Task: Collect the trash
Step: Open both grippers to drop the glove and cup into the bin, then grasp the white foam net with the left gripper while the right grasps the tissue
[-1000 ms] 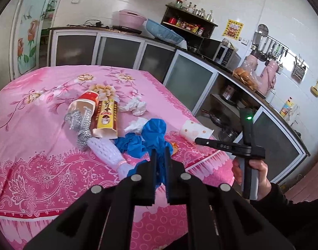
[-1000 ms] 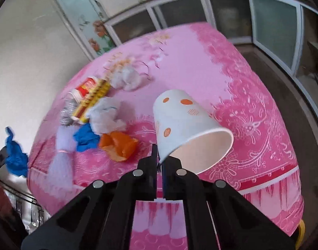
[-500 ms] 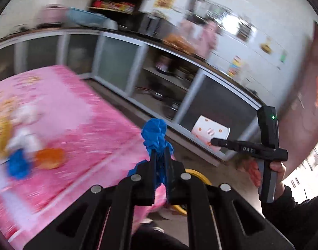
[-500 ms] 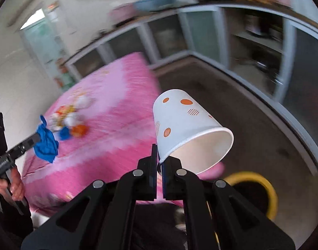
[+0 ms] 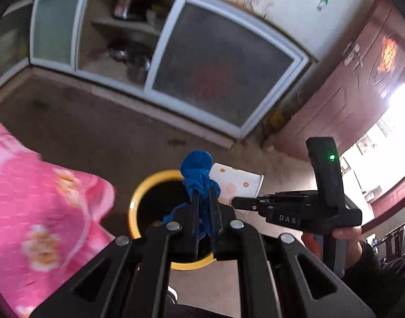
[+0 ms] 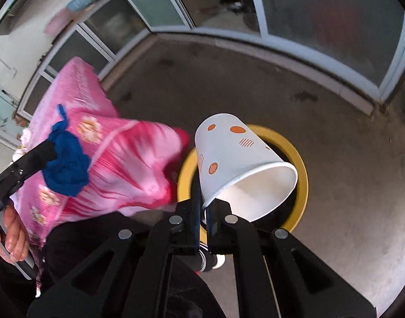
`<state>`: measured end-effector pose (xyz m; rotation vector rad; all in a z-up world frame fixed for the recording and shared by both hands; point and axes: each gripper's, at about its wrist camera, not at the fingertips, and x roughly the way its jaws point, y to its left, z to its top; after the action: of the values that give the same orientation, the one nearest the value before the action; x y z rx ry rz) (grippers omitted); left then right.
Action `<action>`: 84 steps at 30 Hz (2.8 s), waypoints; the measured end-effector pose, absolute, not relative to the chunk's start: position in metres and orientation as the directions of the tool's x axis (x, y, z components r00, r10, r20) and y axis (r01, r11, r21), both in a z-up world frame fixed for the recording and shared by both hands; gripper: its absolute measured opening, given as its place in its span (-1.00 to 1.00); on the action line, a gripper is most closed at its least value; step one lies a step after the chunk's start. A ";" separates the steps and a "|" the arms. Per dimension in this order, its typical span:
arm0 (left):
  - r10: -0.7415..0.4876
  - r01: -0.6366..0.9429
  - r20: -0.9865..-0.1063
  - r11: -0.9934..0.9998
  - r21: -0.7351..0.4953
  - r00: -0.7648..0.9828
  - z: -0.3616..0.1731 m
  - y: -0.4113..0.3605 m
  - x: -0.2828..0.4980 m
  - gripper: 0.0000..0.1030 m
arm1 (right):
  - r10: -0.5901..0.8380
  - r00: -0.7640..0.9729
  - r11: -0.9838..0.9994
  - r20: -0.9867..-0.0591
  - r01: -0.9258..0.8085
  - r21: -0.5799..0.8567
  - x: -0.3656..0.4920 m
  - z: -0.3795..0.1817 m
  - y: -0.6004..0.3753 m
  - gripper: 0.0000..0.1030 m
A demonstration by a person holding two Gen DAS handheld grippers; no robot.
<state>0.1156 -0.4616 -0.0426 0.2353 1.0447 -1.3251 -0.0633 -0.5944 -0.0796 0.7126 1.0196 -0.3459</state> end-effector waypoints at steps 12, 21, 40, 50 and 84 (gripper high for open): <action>-0.625 0.854 -0.770 0.327 -0.405 -0.126 -0.077 -0.500 0.111 0.13 | 0.099 0.365 0.707 -0.926 0.629 0.323 -0.081 -0.131 -0.608 -0.88; -0.662 0.824 -0.742 0.356 -0.440 -0.110 -0.055 -0.476 0.113 0.33 | 0.030 0.400 0.648 -0.916 0.690 0.322 -0.104 -0.117 -0.615 0.10; -0.432 0.424 -0.588 0.891 -0.162 0.684 0.079 -0.067 0.119 0.84 | 0.224 0.737 0.956 -0.638 -0.038 0.291 0.069 0.073 -0.431 0.12; -0.355 0.299 -0.648 0.933 -0.200 0.674 0.047 -0.021 0.152 0.84 | 0.388 0.585 0.912 -0.712 -0.357 0.203 0.209 0.074 -0.276 0.12; -0.366 0.216 -0.744 0.931 -0.295 0.559 -0.005 -0.037 0.248 -0.43 | 0.331 0.358 0.898 -0.873 -0.403 0.175 0.359 0.036 -0.175 -0.75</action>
<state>0.2475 -0.0375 -0.0047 -0.1779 0.9159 -0.3447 0.3594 -0.1749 0.0364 -0.0744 1.1083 0.4741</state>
